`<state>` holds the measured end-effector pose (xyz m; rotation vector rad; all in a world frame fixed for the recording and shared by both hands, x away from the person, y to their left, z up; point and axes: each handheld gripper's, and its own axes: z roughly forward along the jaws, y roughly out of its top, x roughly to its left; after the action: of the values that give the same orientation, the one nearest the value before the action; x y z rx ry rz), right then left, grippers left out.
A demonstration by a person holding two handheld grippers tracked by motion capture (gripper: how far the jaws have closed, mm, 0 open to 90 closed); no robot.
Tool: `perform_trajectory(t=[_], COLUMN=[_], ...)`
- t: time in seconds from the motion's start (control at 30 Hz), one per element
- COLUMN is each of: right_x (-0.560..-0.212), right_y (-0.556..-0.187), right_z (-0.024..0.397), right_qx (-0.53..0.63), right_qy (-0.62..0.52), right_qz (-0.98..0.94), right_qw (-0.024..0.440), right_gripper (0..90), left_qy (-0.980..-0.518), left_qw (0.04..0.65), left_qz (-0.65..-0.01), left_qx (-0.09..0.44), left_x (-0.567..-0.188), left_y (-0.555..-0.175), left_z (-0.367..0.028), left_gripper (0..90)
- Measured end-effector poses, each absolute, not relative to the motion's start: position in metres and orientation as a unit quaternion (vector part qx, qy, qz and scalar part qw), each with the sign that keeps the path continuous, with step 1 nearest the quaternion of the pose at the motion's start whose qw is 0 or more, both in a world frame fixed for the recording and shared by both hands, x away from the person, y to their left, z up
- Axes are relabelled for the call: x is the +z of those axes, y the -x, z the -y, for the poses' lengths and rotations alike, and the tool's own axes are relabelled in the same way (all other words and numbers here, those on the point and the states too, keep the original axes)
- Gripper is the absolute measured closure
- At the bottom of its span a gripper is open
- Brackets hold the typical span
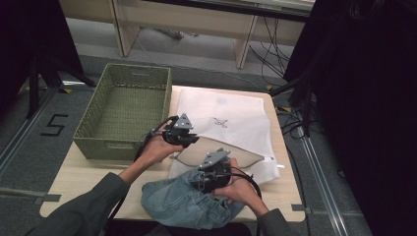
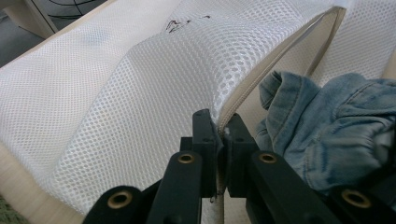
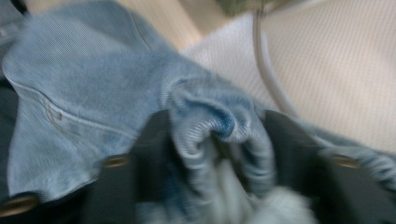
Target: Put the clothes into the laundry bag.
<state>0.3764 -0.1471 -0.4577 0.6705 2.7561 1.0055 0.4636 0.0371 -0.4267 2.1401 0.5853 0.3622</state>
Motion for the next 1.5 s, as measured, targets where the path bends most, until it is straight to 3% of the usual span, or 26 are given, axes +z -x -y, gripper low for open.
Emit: perform_trajectory(t=[0.07,0.1,0.13,0.2,0.23,0.33,0.37,0.4,0.5,0.53,0.63,0.7,0.73,0.77,0.8,0.83,0.87,0.93,1.13,1.27,1.5], right_x=[-0.460,-0.460,-0.453,-0.443,-0.443,-0.409,-0.409,-0.397,-0.400,-0.422,-0.452,-0.458,-0.452,-0.452,-0.445,-0.445,-0.434,-0.418,-0.391,-0.413,-0.456], right_y=[-0.378,-0.378,-0.375,-0.376,-0.376,-0.386,-0.386,-0.397,-0.409,-0.424,-0.433,-0.435,-0.434,-0.434,-0.431,-0.431,-0.426,-0.419,-0.388,-0.373,-0.359], right_z=[0.145,0.145,0.145,0.147,0.147,0.173,0.173,0.191,0.208,0.221,0.229,0.227,0.222,0.222,0.221,0.221,0.222,0.221,0.182,0.146,0.109], right_qx=[0.326,0.326,0.311,0.324,0.324,0.360,0.360,0.356,0.328,0.287,0.273,0.267,0.265,0.265,0.271,0.271,0.292,0.333,0.411,0.402,0.365], right_qy=[-0.219,-0.219,-0.230,-0.203,-0.203,-0.242,-0.242,-0.274,-0.313,-0.337,-0.365,-0.366,-0.362,-0.362,-0.378,-0.378,-0.381,-0.373,-0.303,-0.269,-0.254], right_qz=[-0.917,-0.917,-0.919,-0.917,-0.917,-0.883,-0.883,-0.863,-0.853,-0.855,-0.859,-0.860,-0.861,-0.861,-0.855,-0.855,-0.848,-0.836,-0.841,-0.867,-0.891], right_qw=[0.070,0.070,0.077,0.113,0.113,0.183,0.183,0.230,0.257,0.268,0.233,0.234,0.238,0.238,0.231,0.231,0.224,0.228,0.177,0.117,0.093], right_gripper=[62.6,62.6,72.3,76.5,76.5,78.5,78.5,78.6,78.4,78.1,77.4,75.9,70.4,70.4,59.2,59.2,50.3,45.7,43.2,42.2,38.4], left_qy=[-0.859,-0.859,-0.861,-0.863,-0.863,-0.864,-0.864,-0.858,-0.860,-0.862,-0.862,-0.866,-0.864,-0.864,-0.863,-0.863,-0.861,-0.858,-0.858,-0.861,-0.854], left_qw=[0.433,0.433,0.429,0.428,0.428,0.431,0.431,0.438,0.436,0.432,0.432,0.427,0.429,0.429,0.428,0.428,0.432,0.436,0.436,0.431,0.443], left_qz=[-0.232,-0.232,-0.230,-0.230,-0.230,-0.225,-0.225,-0.234,-0.233,-0.230,-0.231,-0.226,-0.232,-0.232,-0.234,-0.234,-0.235,-0.240,-0.241,-0.241,-0.249], left_qx=[0.146,0.146,0.145,0.140,0.140,0.135,0.135,0.128,0.128,0.129,0.130,0.130,0.128,0.128,0.129,0.129,0.128,0.125,0.121,0.118,0.113], left_x=[-0.427,-0.427,-0.426,-0.426,-0.426,-0.425,-0.425,-0.426,-0.425,-0.424,-0.426,-0.425,-0.426,-0.426,-0.425,-0.425,-0.424,-0.424,-0.425,-0.424,-0.425], left_y=[-0.463,-0.463,-0.463,-0.462,-0.462,-0.463,-0.463,-0.463,-0.465,-0.465,-0.463,-0.464,-0.464,-0.464,-0.465,-0.465,-0.466,-0.466,-0.467,-0.467,-0.468], left_z=[-0.037,-0.037,-0.037,-0.037,-0.037,-0.039,-0.039,-0.039,-0.040,-0.039,-0.037,-0.037,-0.038,-0.038,-0.040,-0.040,-0.042,-0.041,-0.040,-0.042,-0.042], left_gripper=[84.9,84.9,85.0,85.1,85.2,85.4,85.5,85.5,85.6,85.6,85.6,85.6,85.7,85.6,85.6,85.5,85.5,85.5,85.2,85.1,85.0])
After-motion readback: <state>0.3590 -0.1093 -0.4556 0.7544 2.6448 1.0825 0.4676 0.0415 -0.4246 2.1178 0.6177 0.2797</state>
